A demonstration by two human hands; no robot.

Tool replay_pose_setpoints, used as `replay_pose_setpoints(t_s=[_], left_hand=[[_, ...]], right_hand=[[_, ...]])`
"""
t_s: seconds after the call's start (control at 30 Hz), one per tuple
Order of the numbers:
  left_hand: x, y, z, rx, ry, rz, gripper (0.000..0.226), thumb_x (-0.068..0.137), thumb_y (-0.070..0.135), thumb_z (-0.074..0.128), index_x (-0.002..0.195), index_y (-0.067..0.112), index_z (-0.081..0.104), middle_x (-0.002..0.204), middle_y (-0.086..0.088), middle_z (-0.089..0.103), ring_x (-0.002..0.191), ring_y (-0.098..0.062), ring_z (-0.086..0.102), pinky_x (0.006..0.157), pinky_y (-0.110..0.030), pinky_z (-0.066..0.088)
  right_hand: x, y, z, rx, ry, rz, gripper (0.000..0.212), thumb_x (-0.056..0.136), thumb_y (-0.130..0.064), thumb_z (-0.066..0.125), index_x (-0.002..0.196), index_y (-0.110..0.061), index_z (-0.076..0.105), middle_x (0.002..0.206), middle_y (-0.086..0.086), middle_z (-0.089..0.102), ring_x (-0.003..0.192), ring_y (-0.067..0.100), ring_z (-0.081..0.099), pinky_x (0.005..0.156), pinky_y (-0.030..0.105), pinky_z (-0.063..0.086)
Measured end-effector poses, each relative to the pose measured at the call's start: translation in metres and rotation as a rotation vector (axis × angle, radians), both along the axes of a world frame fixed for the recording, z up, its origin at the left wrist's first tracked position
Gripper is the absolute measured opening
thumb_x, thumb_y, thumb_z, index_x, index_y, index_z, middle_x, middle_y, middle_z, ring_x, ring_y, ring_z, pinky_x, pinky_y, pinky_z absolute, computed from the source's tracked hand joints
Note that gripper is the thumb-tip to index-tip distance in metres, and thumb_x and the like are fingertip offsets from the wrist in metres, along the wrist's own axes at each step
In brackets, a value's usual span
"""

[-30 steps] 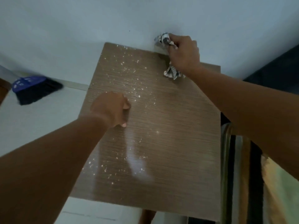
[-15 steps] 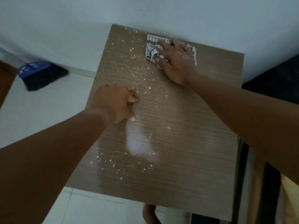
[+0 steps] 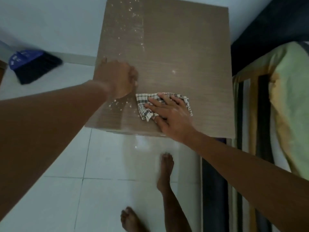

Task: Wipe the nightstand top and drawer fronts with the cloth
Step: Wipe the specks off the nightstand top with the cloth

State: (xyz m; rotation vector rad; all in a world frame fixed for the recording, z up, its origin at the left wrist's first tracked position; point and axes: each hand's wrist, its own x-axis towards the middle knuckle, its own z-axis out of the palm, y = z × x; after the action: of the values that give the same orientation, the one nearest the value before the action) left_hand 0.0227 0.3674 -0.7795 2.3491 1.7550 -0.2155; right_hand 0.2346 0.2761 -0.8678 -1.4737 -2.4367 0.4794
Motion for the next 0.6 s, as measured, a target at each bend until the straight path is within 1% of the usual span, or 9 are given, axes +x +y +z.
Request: replay_pose_setpoints(t_s=[0.13,0.27,0.33,0.37,0.4,0.43,0.47,0.53,0.6], left_hand=[[-0.012,0.018,-0.024,-0.094,0.170,-0.020,0.044,0.094,0.052,0.054,0.133,0.030,0.059,0.141,-0.005,0.057,0.124,-0.037,0.053,0.114,-0.055,0.026],[-0.023,0.032,-0.029,-0.190,0.154,0.031,0.053,0.091,0.057,0.061,0.138,0.034,0.059,0.151,0.003,0.049,0.133,-0.033,0.048,0.110,-0.047,0.036],[-0.020,0.038,-0.027,-0.215,0.113,0.046,0.053,0.089,0.056,0.064,0.136,0.034,0.061,0.151,0.007,0.049,0.133,-0.030,0.049,0.108,-0.043,0.039],[-0.017,0.039,-0.027,-0.222,0.098,0.053,0.053,0.089,0.056,0.065,0.137,0.034,0.060,0.152,0.008,0.047,0.135,-0.030,0.047,0.109,-0.043,0.038],[-0.014,0.038,-0.027,-0.224,0.093,0.050,0.054,0.089,0.056,0.064,0.138,0.035,0.058,0.155,0.009,0.044,0.137,-0.030,0.044,0.111,-0.044,0.035],[-0.011,0.035,-0.028,-0.229,0.100,0.040,0.055,0.090,0.058,0.062,0.141,0.037,0.055,0.157,0.010,0.040,0.140,-0.030,0.041,0.113,-0.046,0.033],[-0.009,0.031,-0.029,-0.236,0.113,0.024,0.056,0.090,0.059,0.060,0.142,0.039,0.053,0.158,0.011,0.037,0.142,-0.030,0.038,0.114,-0.048,0.031],[-0.008,0.015,-0.031,-0.253,0.129,0.004,0.056,0.091,0.059,0.059,0.143,0.040,0.051,0.158,0.011,0.038,0.143,-0.030,0.038,0.116,-0.051,0.028],[-0.006,-0.005,-0.032,-0.257,0.126,0.000,0.053,0.090,0.057,0.061,0.141,0.040,0.054,0.156,0.010,0.042,0.140,-0.029,0.041,0.116,-0.053,0.027]], right_hand=[[-0.016,0.005,-0.012,-0.013,0.113,-0.007,0.047,0.092,-0.023,0.047,0.135,-0.028,0.065,0.144,-0.007,0.059,0.142,0.018,0.047,0.120,0.041,0.028],[-0.039,-0.013,-0.015,-0.103,0.254,-0.064,0.044,0.094,-0.018,0.046,0.133,-0.020,0.067,0.137,0.001,0.066,0.135,0.019,0.054,0.121,0.040,0.031],[-0.040,-0.015,-0.006,-0.149,0.304,-0.137,0.040,0.097,-0.012,0.050,0.133,-0.020,0.067,0.119,0.002,0.075,0.120,0.015,0.064,0.118,0.040,0.038],[-0.036,-0.016,0.000,-0.167,0.331,-0.171,0.039,0.097,-0.010,0.053,0.131,-0.021,0.068,0.095,-0.002,0.077,0.097,0.010,0.069,0.110,0.038,0.046],[-0.033,-0.019,0.007,-0.184,0.365,-0.203,0.037,0.097,-0.009,0.054,0.129,-0.022,0.070,0.070,-0.006,0.069,0.071,0.006,0.062,0.092,0.033,0.052],[-0.030,-0.023,0.013,-0.206,0.397,-0.236,0.035,0.098,-0.009,0.055,0.126,-0.024,0.071,0.056,-0.004,0.058,0.055,0.006,0.050,0.073,0.026,0.048],[-0.028,-0.029,0.018,-0.238,0.417,-0.263,0.033,0.100,-0.011,0.055,0.123,-0.026,0.072,0.054,0.003,0.054,0.048,0.009,0.043,0.062,0.020,0.039],[-0.027,-0.047,0.025,-0.315,0.442,-0.307,0.026,0.102,-0.014,0.054,0.115,-0.024,0.075,0.058,0.011,0.057,0.046,0.008,0.039,0.052,0.019,0.031],[-0.028,-0.064,0.032,-0.349,0.503,-0.383,0.024,0.104,-0.015,0.054,0.111,-0.017,0.077,0.060,-0.002,0.063,0.048,0.003,0.047,0.047,0.022,0.037]])
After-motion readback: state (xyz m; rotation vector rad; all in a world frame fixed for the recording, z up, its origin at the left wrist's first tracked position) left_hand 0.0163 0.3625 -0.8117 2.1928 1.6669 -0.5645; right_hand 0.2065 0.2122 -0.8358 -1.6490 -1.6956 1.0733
